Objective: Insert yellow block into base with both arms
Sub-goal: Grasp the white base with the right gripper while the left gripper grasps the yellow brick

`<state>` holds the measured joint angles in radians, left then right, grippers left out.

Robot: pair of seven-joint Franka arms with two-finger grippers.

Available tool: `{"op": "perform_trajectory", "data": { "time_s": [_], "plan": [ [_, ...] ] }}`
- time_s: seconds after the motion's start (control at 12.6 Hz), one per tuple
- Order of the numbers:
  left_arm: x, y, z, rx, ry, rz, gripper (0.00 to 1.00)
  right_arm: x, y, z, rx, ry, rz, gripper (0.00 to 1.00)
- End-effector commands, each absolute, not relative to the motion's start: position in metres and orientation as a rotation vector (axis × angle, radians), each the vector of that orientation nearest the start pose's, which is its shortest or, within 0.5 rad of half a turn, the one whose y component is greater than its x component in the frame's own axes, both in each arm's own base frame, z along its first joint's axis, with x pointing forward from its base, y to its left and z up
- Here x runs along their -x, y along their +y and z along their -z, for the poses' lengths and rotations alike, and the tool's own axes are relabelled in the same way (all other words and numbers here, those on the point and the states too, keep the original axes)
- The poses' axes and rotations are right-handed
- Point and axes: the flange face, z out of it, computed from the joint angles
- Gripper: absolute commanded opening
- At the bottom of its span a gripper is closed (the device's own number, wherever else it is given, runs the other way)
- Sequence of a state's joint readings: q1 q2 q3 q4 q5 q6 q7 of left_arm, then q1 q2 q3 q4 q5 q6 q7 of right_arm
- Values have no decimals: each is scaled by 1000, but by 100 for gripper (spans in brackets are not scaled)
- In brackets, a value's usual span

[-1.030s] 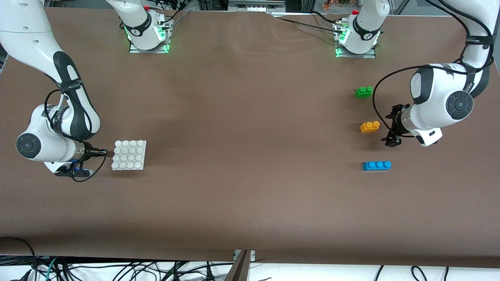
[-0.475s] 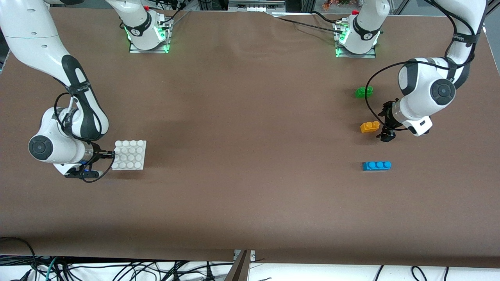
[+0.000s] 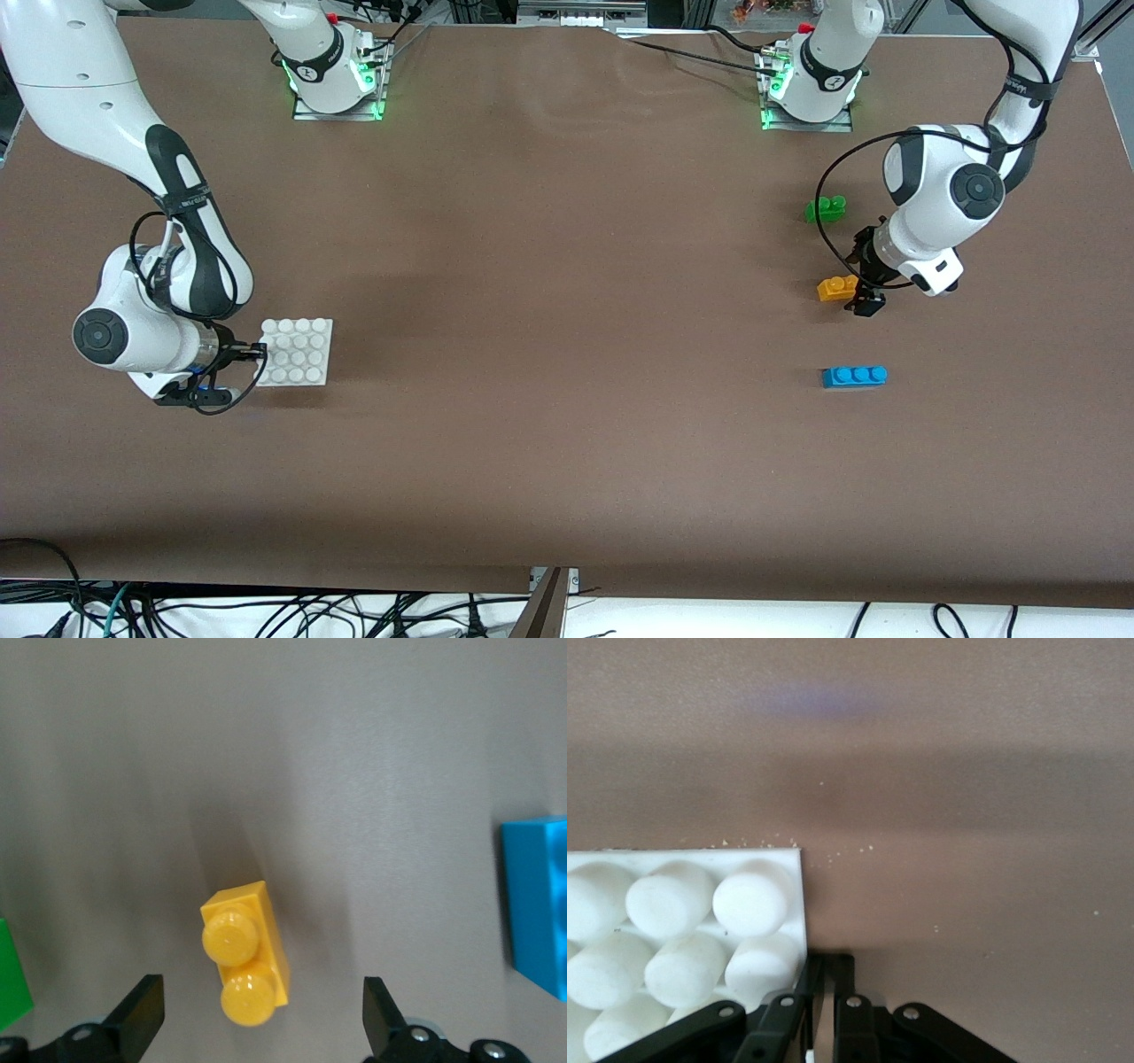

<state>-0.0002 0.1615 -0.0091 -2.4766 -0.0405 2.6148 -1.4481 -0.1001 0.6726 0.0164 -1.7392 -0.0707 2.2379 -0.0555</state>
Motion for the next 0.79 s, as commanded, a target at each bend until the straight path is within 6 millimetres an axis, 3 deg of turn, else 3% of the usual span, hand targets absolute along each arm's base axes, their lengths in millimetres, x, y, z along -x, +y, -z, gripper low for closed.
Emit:
{"op": "perform_trajectory", "data": {
  "time_s": [0.0,0.08,0.71],
  "plan": [
    [-465,-6,-230,2320,-2154,-15,89,-647,-43,-172,3136,-16,-248,13],
    [-465,-5,-229,2319,-2153,-16,81,-648,-38,-172,3138,4,-246,13],
    [-462,-7,-221,2339,-2128,3,66,-650,3,-169,3103,43,-229,13]
  ]
}}
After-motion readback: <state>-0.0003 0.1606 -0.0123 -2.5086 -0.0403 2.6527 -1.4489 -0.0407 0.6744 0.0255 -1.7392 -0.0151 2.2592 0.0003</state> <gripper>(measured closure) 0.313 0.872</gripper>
